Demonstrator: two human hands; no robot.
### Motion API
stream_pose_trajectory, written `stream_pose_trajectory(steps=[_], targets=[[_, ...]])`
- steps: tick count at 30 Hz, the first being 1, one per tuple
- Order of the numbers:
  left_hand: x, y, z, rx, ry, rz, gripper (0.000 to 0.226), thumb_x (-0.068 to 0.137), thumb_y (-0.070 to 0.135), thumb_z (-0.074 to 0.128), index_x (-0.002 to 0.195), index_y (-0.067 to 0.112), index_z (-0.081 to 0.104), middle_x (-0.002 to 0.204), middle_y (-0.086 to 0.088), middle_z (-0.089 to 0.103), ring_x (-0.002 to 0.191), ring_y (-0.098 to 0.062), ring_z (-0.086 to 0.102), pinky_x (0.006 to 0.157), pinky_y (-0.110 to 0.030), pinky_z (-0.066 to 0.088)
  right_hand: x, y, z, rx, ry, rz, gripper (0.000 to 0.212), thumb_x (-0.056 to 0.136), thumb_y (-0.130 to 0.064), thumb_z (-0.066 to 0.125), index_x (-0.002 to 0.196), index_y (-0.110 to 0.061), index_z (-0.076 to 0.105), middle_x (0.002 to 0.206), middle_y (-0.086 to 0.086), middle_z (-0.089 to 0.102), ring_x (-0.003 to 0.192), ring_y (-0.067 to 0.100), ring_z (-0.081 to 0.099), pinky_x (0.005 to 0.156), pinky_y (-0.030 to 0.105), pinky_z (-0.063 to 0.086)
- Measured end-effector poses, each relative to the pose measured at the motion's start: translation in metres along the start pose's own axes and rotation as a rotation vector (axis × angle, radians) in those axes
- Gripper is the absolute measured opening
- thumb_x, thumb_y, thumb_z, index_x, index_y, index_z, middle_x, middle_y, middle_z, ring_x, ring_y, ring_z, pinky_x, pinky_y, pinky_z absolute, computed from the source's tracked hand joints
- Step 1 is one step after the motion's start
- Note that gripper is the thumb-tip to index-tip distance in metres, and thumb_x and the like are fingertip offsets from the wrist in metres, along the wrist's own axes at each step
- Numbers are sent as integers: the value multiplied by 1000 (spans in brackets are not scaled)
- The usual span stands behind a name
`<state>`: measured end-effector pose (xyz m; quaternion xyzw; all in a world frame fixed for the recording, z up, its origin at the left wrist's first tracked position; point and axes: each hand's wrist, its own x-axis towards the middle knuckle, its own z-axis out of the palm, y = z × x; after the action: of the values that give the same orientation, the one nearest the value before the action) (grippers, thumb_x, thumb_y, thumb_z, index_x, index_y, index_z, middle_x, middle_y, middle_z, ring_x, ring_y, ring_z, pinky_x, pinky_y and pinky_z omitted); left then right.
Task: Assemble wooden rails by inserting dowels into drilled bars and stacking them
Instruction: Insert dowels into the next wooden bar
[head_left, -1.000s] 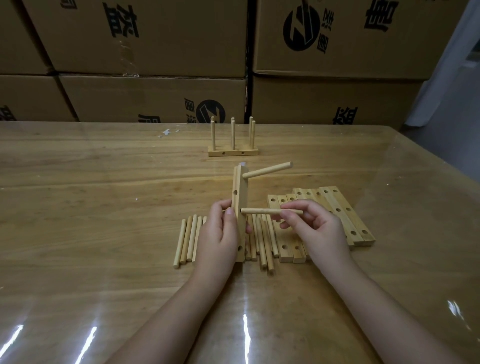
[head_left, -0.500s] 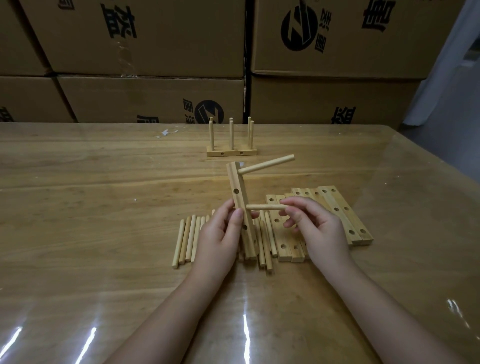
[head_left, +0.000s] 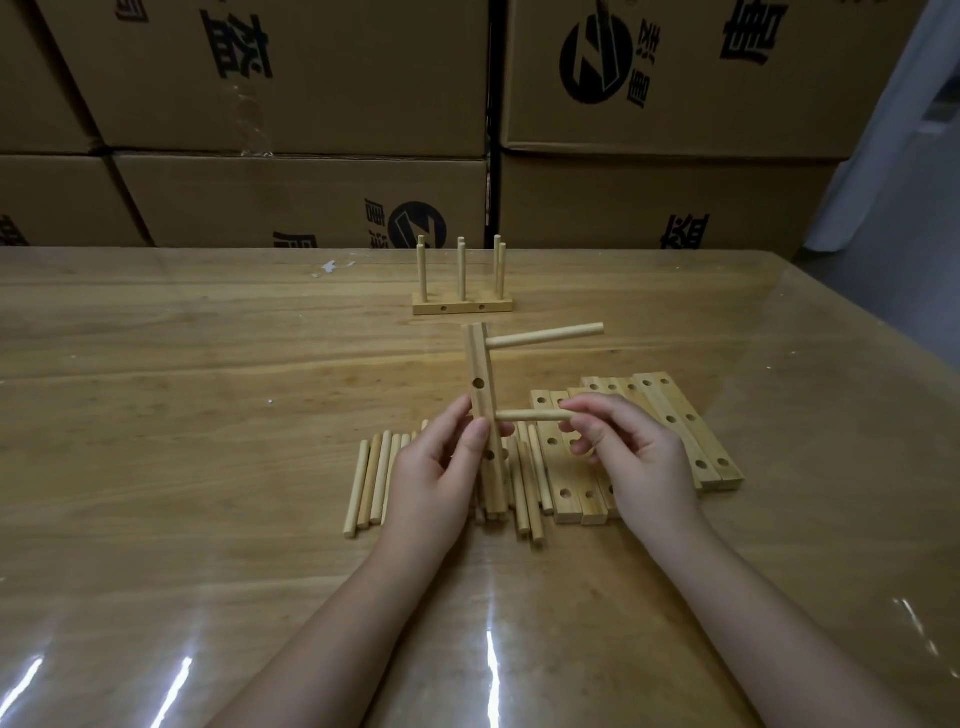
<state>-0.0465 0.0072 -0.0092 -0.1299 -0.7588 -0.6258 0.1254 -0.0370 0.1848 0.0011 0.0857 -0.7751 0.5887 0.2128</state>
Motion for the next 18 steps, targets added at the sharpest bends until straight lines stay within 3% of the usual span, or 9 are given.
stream_pose_trajectory(steps=[2, 6, 13, 18], targets=[[0, 1, 0, 11, 3, 13, 26, 96, 20, 51, 117, 29, 63, 92, -2, 74, 85, -18, 67, 84, -35, 53, 0, 0, 0, 1, -1, 6, 26, 88, -7, 58, 95, -30, 68, 88, -4, 69, 71, 9, 63, 68, 17, 51], [0, 1, 0, 14, -11, -3, 44, 92, 29, 51, 132, 11, 55, 100, 7, 73, 98, -5, 66, 91, -31, 52, 0, -1, 0, -5, 0, 2, 26, 88, -7, 58, 95, -30, 67, 88, -4, 69, 71, 9, 63, 68, 17, 51], [0, 3, 0, 10, 9, 6, 54, 87, 37, 50, 133, 10, 54, 102, 2, 73, 100, -6, 66, 92, -30, 52, -1, -5, 2, 1, 2, -18, 25, 88, -6, 58, 94, -28, 68, 87, -5, 68, 67, 5, 61, 65, 14, 49], [0, 1, 0, 26, 7, -4, 45, 92, 26, 53, 134, 10, 53, 99, 4, 73, 95, -4, 67, 89, -28, 53, -1, -6, 2, -19, -1, -29, 24, 88, -6, 58, 95, -27, 67, 87, -4, 67, 68, 7, 62, 65, 13, 48]])
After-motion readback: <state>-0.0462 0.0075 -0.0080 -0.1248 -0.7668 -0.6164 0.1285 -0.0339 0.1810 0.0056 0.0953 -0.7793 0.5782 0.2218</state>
